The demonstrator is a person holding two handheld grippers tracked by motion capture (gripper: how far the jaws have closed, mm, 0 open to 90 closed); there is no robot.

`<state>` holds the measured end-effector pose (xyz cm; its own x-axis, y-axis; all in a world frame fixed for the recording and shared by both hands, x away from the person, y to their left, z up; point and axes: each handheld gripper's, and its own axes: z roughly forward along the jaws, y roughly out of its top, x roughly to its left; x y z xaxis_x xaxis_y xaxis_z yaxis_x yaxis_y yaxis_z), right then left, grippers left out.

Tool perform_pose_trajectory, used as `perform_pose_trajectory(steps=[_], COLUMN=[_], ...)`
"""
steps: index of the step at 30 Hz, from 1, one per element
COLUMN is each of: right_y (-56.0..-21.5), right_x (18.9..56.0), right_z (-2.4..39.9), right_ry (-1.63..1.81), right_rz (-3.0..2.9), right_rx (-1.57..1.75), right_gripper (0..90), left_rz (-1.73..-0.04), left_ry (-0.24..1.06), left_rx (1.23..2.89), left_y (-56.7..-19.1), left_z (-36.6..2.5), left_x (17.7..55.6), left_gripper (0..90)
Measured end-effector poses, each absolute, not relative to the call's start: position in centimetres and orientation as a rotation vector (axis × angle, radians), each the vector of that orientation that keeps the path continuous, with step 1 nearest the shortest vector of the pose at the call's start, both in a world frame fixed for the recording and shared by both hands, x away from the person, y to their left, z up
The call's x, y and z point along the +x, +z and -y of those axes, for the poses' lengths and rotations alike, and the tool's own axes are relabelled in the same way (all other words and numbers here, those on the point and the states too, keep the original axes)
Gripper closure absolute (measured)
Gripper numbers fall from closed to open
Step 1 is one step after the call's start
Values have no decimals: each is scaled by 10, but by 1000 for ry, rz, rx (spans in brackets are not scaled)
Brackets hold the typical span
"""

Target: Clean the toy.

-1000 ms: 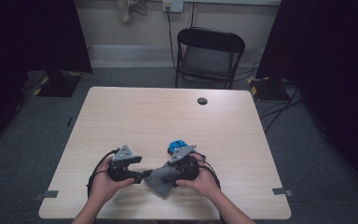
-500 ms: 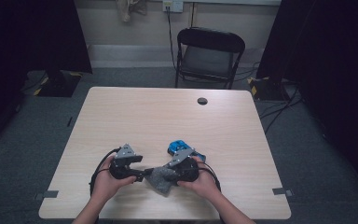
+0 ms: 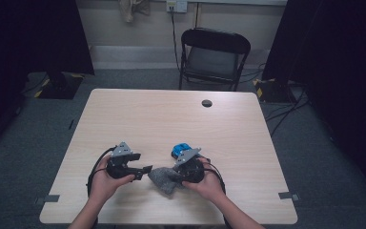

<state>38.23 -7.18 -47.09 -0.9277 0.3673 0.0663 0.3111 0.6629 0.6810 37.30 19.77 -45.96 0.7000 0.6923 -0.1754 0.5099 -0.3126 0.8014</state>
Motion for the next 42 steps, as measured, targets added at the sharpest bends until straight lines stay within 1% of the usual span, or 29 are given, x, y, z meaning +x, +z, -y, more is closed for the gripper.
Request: perform_pose_trajectory(steps=[4, 9, 12, 16, 17, 21, 24, 25, 26, 27, 31, 32, 35, 42], right_y=[-452, -435, -421, -413, -412, -416, -420, -425, -427, -430, -441, -441, -450, -460], right_x=[385, 387, 391, 393, 394, 392, 389, 386, 384, 383, 376, 376, 372, 369], right_z=[79, 92, 116, 145, 152, 174, 182, 190, 194, 198, 212, 212, 218, 215], right_ry=[1164, 1185, 1206, 1194, 1192, 1203, 1199, 1182, 1176, 1182, 1175, 1175, 1157, 1111], right_rz=[-2790, -2764, -2712, -2662, -2655, -2650, -2653, -2650, -2653, -2653, -2660, -2660, -2687, -2727], right_rx=[577, 599, 650, 708, 721, 759, 761, 772, 774, 785, 805, 805, 795, 778], right_gripper=[741, 741, 741, 740, 740, 739, 739, 739, 738, 738, 737, 737, 736, 733], left_rz=[-947, -921, -892, -868, -852, -811, -801, -795, -795, -778, -736, -736, -723, -744], left_ry=[248, 246, 238, 233, 224, 208, 200, 188, 188, 183, 170, 170, 174, 156], left_rx=[1966, 1971, 1985, 2004, 2009, 2015, 2019, 2025, 2025, 2037, 2069, 2069, 2094, 2083], left_y=[-458, -454, -452, -451, -450, -449, -449, -451, -451, -453, -457, -457, -462, -472], left_z=[-199, -190, -179, -167, -158, -137, -126, -115, -115, -105, -84, -84, -66, -45], left_x=[378, 382, 387, 392, 396, 404, 408, 413, 413, 416, 422, 422, 428, 439], left_gripper=[249, 251, 250, 241, 237, 230, 220, 209, 204, 203, 192, 192, 193, 197])
